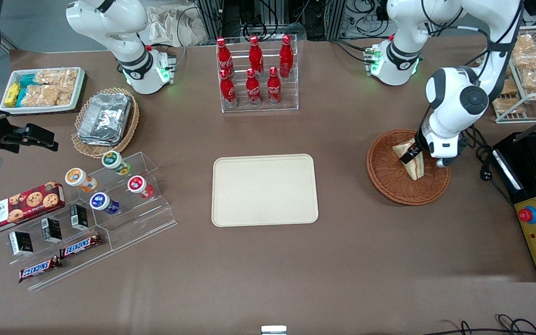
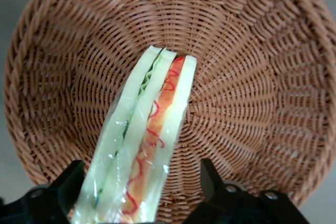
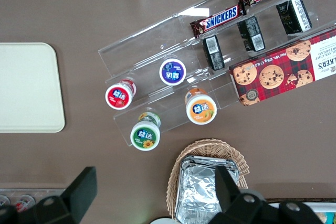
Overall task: Place sandwich from basket to tray
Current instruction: 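Lower the left gripper and close it on the wrapped sandwich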
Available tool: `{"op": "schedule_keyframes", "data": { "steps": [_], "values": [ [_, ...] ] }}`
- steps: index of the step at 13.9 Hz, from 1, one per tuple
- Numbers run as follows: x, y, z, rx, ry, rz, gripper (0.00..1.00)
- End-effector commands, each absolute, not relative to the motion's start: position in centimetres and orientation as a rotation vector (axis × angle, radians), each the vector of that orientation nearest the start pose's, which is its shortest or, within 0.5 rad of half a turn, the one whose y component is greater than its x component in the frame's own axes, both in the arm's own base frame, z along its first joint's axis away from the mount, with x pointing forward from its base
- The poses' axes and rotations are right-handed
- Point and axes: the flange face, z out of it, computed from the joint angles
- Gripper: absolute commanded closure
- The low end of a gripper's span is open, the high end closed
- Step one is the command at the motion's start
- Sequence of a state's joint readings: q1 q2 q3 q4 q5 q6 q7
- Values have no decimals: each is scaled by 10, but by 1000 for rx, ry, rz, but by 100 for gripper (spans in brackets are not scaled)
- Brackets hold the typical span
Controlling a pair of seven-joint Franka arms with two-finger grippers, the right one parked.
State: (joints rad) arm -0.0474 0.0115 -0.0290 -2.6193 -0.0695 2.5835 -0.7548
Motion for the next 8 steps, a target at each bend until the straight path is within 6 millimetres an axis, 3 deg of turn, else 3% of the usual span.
{"op": "schedule_keyframes", "data": {
  "steps": [1, 2, 8],
  "values": [
    [422, -31, 235, -2991, -1016, 71, 96],
    [422, -31, 235, -2993, -1008, 73, 100],
    [421, -32, 235, -2988, -1003, 98, 100]
  ]
}}
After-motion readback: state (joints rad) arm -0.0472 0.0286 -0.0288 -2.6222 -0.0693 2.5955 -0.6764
